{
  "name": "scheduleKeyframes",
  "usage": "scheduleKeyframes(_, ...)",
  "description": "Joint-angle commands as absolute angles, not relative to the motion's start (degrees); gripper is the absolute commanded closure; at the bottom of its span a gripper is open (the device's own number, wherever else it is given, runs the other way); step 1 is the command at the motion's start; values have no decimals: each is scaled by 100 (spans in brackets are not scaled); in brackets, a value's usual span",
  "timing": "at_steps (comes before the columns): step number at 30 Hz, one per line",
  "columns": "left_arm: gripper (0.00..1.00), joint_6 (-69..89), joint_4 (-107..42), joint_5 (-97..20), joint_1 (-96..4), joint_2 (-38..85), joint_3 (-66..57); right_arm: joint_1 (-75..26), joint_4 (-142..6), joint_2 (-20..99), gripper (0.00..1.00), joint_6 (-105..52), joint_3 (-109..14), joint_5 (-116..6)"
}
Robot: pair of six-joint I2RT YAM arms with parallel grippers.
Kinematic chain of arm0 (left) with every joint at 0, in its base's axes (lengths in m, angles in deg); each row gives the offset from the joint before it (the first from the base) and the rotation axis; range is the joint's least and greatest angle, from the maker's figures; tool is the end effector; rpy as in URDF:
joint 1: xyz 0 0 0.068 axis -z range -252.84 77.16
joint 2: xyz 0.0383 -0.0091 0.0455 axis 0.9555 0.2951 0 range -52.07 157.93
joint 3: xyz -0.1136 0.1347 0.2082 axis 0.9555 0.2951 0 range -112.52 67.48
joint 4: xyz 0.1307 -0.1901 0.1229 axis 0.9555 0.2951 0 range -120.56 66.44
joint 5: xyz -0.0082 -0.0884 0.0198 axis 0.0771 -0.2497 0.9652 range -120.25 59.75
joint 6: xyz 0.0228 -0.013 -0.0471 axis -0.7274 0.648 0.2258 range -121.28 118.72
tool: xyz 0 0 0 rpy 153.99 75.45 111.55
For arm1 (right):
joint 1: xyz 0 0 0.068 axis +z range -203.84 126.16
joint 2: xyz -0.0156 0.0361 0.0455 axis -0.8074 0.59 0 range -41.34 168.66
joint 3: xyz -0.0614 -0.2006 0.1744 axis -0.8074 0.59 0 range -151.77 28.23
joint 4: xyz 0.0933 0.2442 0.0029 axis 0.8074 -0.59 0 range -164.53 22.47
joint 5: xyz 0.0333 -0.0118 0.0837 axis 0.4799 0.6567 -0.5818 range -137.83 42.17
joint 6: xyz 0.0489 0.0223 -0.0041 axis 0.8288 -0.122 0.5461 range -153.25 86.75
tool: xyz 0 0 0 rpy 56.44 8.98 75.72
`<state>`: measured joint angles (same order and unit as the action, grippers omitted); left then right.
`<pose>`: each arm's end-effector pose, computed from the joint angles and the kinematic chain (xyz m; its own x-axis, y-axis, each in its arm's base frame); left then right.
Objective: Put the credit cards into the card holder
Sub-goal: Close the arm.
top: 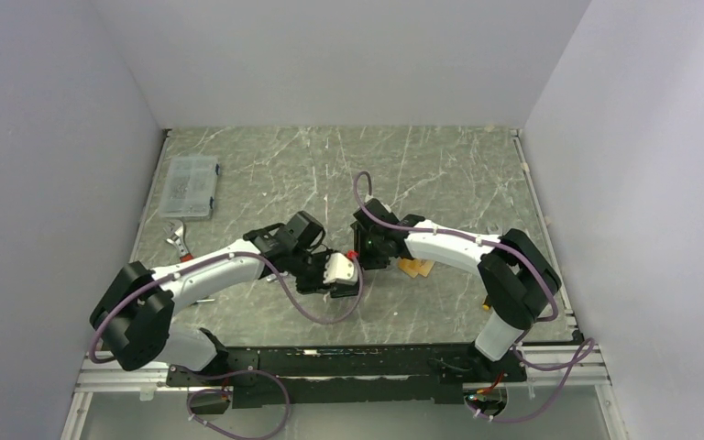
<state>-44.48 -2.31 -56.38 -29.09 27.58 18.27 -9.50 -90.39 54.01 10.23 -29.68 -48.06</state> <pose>0.1837 -0.1976 0.2102 0.0883 0.7663 -0.6364 0.9956 -0.0471 0.0815 0.2357 0.2307 0.1799 -0.9327 0.0505 -0.3572 -0.0808 0.9357 0.3435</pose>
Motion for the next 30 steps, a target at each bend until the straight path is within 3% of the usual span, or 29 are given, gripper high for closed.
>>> scheduleKeyframes(1, 55, -5467, -235, -6017, -2584, 2857, 1872, -939, -9274, 5274, 63, 1019, -3091, -4637)
scheduleKeyframes(4, 55, -5346, -449, -5732, -2458, 3053, 1840, -937, -9310, 5262, 68, 1035, -3074, -4620)
scheduleKeyframes(8, 56, -5223, -9, -5480, -2332, 3395, 1462, -942, -9356, 5189, 81, 1020, -3043, -4497)
scheduleKeyframes(16, 60, -5090, -261, -4909, -2226, 3624, 1528, -972, -9508, 5174, 94, 964, -3182, -4462)
scheduleKeyframes(19, 60, -5050, -247, -4968, -2212, 3728, 1511, -976, -9501, 5170, 93, 972, -3159, -4543)
scheduleKeyframes(24, 60, -5353, 255, -5035, -2203, 3988, 1134, -980, -9466, 5089, 76, 971, -3143, -4522)
scheduleKeyframes(30, 60, -5463, 52, -5095, -2196, 3702, 1186, -1042, -9625, 5055, 82, 1014, -3232, -4392)
